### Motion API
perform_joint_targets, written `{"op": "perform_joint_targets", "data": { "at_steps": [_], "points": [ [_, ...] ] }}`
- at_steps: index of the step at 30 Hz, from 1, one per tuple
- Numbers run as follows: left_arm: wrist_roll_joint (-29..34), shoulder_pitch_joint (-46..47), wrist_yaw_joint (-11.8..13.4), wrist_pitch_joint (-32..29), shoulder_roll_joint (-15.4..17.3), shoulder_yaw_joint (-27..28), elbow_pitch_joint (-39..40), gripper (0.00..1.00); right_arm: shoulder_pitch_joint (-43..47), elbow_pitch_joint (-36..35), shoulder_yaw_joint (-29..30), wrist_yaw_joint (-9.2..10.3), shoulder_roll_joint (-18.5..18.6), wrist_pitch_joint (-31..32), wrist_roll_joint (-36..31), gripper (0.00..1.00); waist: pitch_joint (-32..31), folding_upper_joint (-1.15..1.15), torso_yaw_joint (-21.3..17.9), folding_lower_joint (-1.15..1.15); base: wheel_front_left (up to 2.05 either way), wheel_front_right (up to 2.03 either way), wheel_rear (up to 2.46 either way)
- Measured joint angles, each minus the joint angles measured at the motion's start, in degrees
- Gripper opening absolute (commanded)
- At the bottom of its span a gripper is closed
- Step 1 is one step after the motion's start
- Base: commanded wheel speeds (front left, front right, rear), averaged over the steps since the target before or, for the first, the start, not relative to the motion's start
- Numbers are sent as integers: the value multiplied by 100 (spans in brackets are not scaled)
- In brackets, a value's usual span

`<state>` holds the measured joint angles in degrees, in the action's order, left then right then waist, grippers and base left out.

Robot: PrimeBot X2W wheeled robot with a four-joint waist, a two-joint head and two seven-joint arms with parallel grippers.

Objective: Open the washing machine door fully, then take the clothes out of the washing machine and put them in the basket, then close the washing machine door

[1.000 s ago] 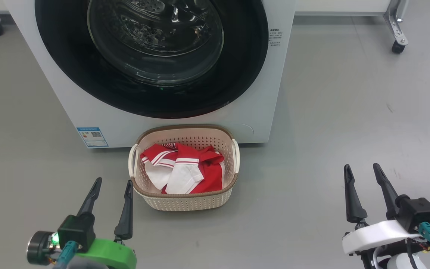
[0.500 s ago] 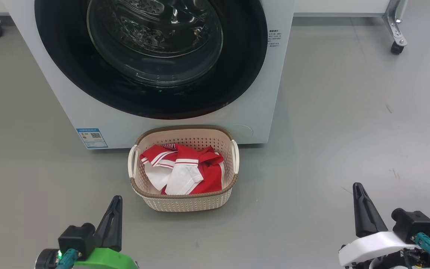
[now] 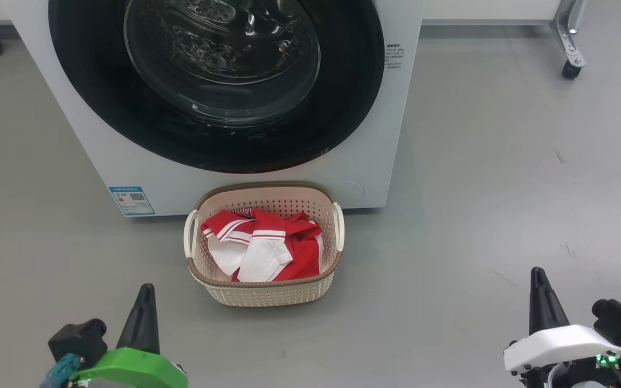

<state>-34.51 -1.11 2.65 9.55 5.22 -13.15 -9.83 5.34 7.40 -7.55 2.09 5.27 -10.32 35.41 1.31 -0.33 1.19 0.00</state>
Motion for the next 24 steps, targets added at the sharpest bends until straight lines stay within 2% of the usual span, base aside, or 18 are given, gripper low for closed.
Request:
{"op": "perform_joint_targets", "data": {
  "at_steps": [24],
  "points": [
    [-1753,22,-250,-425,-16,419,-105,0,-188,199,354,-209,-8,438,1728,0,-31,0,-35,0,0,0,0]
  ]
}}
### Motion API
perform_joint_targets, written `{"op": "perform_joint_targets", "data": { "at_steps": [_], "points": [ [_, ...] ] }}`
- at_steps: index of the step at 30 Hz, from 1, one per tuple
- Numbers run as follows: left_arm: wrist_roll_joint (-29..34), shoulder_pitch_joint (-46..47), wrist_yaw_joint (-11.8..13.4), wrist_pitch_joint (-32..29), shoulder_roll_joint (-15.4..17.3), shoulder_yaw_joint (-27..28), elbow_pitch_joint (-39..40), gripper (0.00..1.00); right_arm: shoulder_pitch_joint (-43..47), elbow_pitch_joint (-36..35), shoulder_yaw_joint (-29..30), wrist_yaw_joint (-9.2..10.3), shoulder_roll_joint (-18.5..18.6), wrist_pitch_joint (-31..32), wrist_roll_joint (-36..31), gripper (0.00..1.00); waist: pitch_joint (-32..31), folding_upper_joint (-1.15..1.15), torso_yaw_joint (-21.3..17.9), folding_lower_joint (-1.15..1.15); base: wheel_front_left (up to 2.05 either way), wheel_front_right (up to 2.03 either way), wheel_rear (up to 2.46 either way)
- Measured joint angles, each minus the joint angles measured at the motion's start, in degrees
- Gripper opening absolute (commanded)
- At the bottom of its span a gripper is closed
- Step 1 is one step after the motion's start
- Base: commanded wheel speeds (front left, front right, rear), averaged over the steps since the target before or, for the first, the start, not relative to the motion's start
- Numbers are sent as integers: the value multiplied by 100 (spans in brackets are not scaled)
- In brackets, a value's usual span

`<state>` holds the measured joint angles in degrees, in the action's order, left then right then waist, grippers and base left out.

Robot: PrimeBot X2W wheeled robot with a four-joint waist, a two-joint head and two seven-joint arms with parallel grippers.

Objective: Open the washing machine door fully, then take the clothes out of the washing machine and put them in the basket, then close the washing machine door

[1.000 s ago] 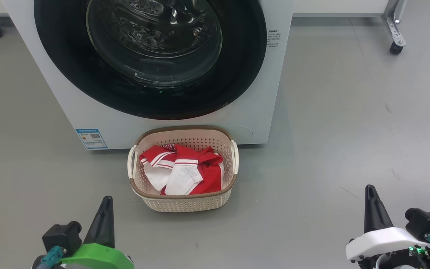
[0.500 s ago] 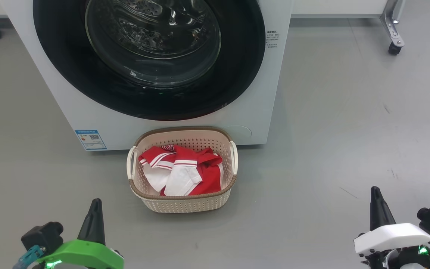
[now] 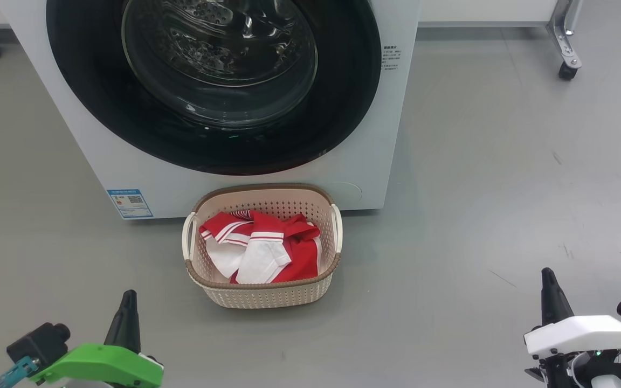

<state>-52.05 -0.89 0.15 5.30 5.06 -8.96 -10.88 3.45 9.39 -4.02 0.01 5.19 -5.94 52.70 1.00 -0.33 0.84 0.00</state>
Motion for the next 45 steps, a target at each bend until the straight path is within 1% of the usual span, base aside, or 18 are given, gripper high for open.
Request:
{"op": "perform_joint_targets", "data": {
  "at_steps": [2,5,12,27,45],
  "points": [
    [-118,1,-7,-30,-1,36,-18,0,-9,20,27,-47,0,34,146,0,-3,0,-3,0,0,0,0],
    [-366,4,-49,-79,-1,98,-43,0,-45,48,65,-57,-2,70,364,0,-7,0,-7,0,0,0,0],
    [-839,50,-105,-188,-7,209,-98,0,-126,114,167,-147,-13,196,866,0,-17,0,-17,0,0,0,0],
    [-1985,131,-343,-450,-20,499,-203,0,-299,283,390,-315,-26,452,2005,0,-40,0,-40,0,0,0,0],
    [-3301,272,-535,-710,-55,804,-344,0,-477,465,638,-524,-58,740,3283,0,-66,0,-67,0,0,0,0]
  ]
}}
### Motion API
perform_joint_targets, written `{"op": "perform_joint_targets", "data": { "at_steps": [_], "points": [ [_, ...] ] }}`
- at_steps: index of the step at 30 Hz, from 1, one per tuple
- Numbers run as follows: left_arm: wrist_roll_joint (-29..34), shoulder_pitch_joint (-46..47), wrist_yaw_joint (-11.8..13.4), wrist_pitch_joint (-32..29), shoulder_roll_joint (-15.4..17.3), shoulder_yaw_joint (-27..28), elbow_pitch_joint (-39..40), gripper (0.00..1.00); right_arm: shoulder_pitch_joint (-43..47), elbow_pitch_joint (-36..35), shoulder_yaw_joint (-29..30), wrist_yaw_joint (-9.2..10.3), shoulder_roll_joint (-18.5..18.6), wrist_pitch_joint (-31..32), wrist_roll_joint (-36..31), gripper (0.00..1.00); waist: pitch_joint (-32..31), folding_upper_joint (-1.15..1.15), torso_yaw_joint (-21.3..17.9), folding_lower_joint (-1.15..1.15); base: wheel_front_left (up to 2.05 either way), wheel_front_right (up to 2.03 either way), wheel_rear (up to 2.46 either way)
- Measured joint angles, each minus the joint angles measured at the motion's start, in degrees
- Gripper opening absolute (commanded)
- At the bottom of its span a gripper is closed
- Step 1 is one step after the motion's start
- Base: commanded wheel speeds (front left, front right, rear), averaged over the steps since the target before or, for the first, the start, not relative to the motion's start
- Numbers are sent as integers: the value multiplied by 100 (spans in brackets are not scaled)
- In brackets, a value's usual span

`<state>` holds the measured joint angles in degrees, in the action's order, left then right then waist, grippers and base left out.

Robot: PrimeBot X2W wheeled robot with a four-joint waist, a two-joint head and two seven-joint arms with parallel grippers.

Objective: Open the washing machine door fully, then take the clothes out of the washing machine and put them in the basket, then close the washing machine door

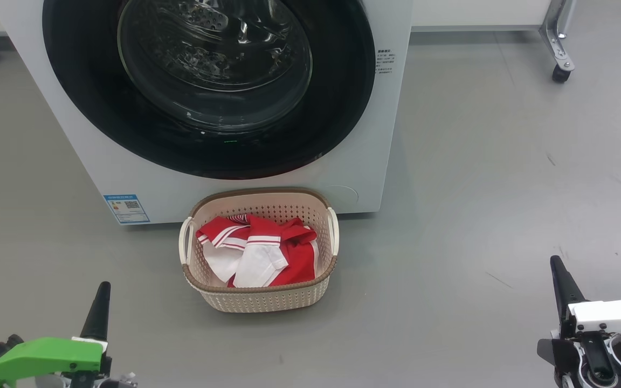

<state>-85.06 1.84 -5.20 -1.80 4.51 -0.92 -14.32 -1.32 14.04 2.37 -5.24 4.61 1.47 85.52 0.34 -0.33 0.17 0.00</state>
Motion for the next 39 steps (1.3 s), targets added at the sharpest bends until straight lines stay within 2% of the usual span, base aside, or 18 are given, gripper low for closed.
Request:
{"op": "perform_joint_targets", "data": {
  "at_steps": [13,39],
  "points": [
    [-915,81,-153,-176,-20,222,-91,0,-126,129,175,-125,-9,186,888,0,-17,0,-17,0,0,0,0],
    [-939,119,-167,-177,-29,242,-141,0,-177,169,194,-127,-12,202,915,0,-19,0,-17,0,0,0,0]
  ]
}}
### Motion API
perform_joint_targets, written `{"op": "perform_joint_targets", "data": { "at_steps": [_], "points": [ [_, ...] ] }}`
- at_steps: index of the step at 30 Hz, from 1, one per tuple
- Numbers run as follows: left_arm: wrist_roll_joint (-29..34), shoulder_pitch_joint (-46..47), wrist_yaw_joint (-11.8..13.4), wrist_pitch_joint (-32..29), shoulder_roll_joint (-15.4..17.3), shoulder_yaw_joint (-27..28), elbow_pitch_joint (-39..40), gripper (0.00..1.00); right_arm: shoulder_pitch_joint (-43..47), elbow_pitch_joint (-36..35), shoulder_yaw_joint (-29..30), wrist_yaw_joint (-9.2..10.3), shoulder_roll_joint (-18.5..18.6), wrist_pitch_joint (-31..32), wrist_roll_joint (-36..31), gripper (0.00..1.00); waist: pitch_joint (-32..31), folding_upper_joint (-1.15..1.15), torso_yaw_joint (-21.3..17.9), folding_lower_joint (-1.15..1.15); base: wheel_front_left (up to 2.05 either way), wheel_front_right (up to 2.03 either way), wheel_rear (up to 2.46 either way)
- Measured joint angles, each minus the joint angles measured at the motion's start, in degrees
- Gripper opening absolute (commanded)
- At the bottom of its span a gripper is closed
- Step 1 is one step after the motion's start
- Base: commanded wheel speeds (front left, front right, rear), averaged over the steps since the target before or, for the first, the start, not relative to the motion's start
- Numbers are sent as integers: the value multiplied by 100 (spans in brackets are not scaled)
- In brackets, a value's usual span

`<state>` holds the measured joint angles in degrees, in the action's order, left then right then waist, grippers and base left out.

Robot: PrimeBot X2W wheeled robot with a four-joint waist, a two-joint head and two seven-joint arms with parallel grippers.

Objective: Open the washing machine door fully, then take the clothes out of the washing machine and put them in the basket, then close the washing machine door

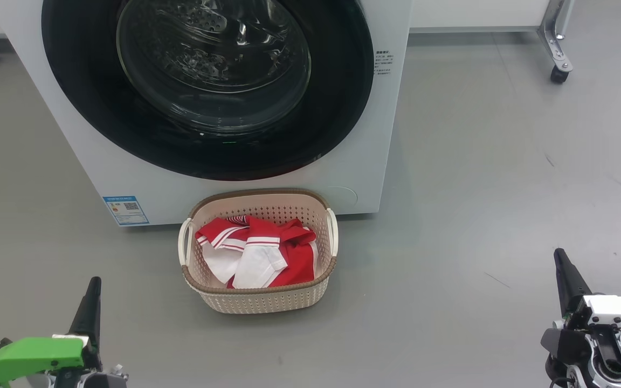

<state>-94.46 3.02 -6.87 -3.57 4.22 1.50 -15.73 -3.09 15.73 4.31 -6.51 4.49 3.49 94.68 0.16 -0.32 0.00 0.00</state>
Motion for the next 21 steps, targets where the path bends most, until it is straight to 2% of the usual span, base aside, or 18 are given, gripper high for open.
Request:
{"op": "perform_joint_targets", "data": {
  "at_steps": [21],
  "points": [
    [0,4,-1,-41,-7,7,-18,0,-3,18,9,-15,-4,8,0,0,-1,0,0,0,0,0,0]
  ]
}}
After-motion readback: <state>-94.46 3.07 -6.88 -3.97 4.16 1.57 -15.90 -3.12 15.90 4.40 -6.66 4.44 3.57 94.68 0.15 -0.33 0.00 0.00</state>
